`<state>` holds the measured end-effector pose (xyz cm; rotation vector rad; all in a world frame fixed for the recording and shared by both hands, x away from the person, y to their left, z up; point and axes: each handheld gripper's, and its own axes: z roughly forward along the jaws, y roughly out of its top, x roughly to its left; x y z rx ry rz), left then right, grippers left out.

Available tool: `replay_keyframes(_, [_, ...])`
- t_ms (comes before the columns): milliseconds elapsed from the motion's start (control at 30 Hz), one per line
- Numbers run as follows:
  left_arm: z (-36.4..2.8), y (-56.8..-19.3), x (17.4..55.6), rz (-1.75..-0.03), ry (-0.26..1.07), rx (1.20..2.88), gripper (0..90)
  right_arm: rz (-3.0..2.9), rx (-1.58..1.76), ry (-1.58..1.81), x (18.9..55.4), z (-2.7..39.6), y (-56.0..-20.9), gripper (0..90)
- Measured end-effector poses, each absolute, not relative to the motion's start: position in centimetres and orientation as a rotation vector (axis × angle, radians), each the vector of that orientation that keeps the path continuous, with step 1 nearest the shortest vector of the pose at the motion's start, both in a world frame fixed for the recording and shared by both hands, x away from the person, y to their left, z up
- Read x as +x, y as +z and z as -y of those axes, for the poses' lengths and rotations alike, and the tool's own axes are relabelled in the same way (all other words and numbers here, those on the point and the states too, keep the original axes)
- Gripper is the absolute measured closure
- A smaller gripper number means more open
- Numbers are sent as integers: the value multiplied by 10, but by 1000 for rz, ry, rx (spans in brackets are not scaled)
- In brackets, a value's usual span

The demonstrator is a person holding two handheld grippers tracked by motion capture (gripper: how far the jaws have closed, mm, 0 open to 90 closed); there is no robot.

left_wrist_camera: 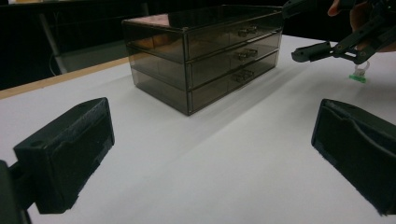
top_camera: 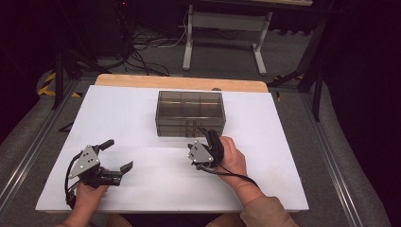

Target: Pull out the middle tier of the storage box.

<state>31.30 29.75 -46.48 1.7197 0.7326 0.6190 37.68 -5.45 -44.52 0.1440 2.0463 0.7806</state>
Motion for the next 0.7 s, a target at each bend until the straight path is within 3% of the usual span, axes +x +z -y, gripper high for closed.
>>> replay_keyframes(700, [-297, -465, 313, -732, 618, 1722, 3, -1888, -23, 536, 374, 38, -457, 379])
